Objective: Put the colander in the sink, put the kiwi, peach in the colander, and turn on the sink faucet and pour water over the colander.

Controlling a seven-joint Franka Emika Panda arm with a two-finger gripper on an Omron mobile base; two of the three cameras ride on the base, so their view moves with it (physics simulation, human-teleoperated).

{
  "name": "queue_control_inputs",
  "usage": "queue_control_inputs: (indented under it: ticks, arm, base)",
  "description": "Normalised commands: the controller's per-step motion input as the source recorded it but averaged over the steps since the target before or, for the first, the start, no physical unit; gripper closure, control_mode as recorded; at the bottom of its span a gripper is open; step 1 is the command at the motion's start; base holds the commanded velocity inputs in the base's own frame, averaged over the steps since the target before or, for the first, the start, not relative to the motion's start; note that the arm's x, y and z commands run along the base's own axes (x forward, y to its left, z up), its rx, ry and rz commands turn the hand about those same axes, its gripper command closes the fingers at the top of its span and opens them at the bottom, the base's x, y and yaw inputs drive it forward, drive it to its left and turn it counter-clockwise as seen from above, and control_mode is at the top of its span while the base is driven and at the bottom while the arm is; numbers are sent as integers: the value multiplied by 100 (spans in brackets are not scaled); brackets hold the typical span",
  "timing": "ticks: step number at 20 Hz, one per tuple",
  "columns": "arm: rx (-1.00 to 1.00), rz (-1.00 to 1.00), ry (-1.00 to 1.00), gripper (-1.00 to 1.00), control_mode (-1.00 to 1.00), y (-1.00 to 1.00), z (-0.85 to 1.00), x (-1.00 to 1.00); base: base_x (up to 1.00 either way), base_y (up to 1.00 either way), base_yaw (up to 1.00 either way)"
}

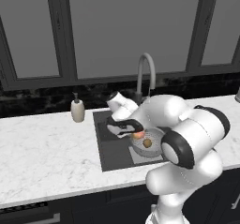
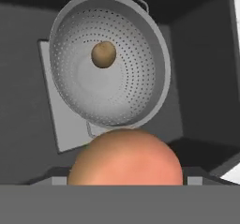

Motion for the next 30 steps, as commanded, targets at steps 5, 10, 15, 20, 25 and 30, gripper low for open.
queue_control_inputs:
  ticks: [5, 10, 15, 20, 25, 30]
  arm:
    - [-1, 0, -33, 100, -100, -19, -21, 39]
    - [-5, 0, -11, 100, -100, -3, -12, 55]
    - [-5, 0, 0, 100, -100, 0, -6, 58]
    - [0, 0, 0, 100, -100, -5, -36, 43]
    - [1, 0, 0, 100, -100, -25, -58, 30]
    - [3, 0, 0, 100, -100, -32, -59, 15]
  base:
    - [0, 0, 0]
    - [0, 0, 0]
    - [0, 0, 0]
    - [0, 0, 0]
    - [0, 0, 0]
    - [0, 0, 0]
